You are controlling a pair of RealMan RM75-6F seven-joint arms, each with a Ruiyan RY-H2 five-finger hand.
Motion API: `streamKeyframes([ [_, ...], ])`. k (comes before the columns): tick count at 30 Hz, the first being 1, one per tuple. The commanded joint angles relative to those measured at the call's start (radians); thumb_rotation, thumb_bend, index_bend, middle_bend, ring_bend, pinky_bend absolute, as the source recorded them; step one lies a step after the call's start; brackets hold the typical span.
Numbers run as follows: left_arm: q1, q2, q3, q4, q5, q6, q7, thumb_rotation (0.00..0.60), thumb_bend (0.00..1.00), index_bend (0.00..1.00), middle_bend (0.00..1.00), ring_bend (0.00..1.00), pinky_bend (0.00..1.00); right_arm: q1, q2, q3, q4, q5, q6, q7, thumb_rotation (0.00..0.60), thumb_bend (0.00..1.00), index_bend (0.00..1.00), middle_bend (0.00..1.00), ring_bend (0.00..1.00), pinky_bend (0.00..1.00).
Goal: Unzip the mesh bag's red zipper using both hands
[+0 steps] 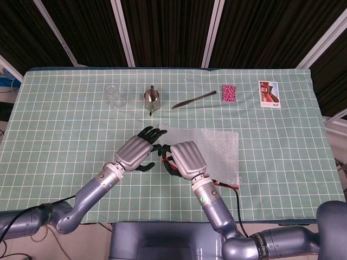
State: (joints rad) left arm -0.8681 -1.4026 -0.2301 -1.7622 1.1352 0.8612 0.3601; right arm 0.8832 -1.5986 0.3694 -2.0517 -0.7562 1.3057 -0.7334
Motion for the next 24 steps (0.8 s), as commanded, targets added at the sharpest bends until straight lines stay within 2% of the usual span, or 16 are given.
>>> streamKeyframes([
  [1,-0.008,-0.013,0.006,0.005,-0.008,0.003,0.006,0.600,0.33,0.47,0.06,0.00,0.00,0.001,0.004,-0.002,-0.002,0.001,0.001,0.004,0.600,0.61,0.66,1.00,1.00,0.96],
  [6,-0.020,-0.038,0.007,0.014,-0.017,0.016,0.012,0.600,0.36,0.48,0.06,0.00,0.00,0.003,0.010,-0.006,-0.003,0.002,0.004,0.012,0.600,0.61,0.66,1.00,1.00,0.96],
  [24,-0.041,-0.077,0.009,0.022,-0.026,0.051,0.003,0.600,0.36,0.49,0.06,0.00,0.00,0.008,0.024,-0.019,-0.013,0.002,0.016,0.036,0.600,0.61,0.66,1.00,1.00,0.96],
])
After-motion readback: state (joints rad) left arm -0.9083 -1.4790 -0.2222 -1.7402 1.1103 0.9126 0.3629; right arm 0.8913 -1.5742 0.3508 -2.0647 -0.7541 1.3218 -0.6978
